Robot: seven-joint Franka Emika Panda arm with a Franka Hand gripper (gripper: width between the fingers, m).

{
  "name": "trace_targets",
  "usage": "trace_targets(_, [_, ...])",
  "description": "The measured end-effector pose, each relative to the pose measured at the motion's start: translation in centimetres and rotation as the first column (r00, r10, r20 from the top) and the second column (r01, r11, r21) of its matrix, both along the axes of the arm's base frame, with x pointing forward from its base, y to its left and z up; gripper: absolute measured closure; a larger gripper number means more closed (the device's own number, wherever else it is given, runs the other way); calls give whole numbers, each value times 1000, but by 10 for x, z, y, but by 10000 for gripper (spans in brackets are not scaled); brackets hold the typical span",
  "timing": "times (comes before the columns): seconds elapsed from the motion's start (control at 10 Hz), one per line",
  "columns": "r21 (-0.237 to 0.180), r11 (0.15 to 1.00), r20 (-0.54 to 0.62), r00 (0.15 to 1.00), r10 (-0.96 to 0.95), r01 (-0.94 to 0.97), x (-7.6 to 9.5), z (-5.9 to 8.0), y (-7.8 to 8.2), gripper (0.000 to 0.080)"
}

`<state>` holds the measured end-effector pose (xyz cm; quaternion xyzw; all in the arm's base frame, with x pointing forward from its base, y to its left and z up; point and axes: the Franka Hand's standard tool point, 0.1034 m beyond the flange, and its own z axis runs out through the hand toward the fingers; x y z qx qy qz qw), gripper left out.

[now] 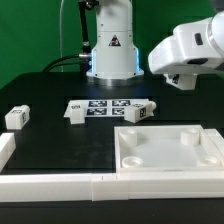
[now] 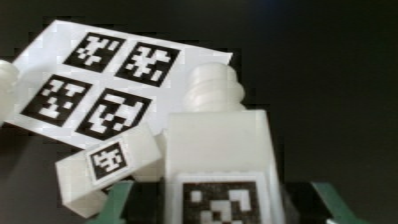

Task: Assemble one leg

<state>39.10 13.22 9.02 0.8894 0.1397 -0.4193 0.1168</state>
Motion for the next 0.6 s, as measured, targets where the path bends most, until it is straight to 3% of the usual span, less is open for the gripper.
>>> trace_targets(0.2, [19,1000,45,999,1,-1,5,-2,2,511])
trace_targets(0.4, [96,995,232,973,-6,-17,14,-4,5,511])
trace_targets(0.5, [114,993,282,959,-23,-9,16,-5,-4,511])
trace_targets(0.6, [142,990,367,929,-58,6,31,0,-14,511])
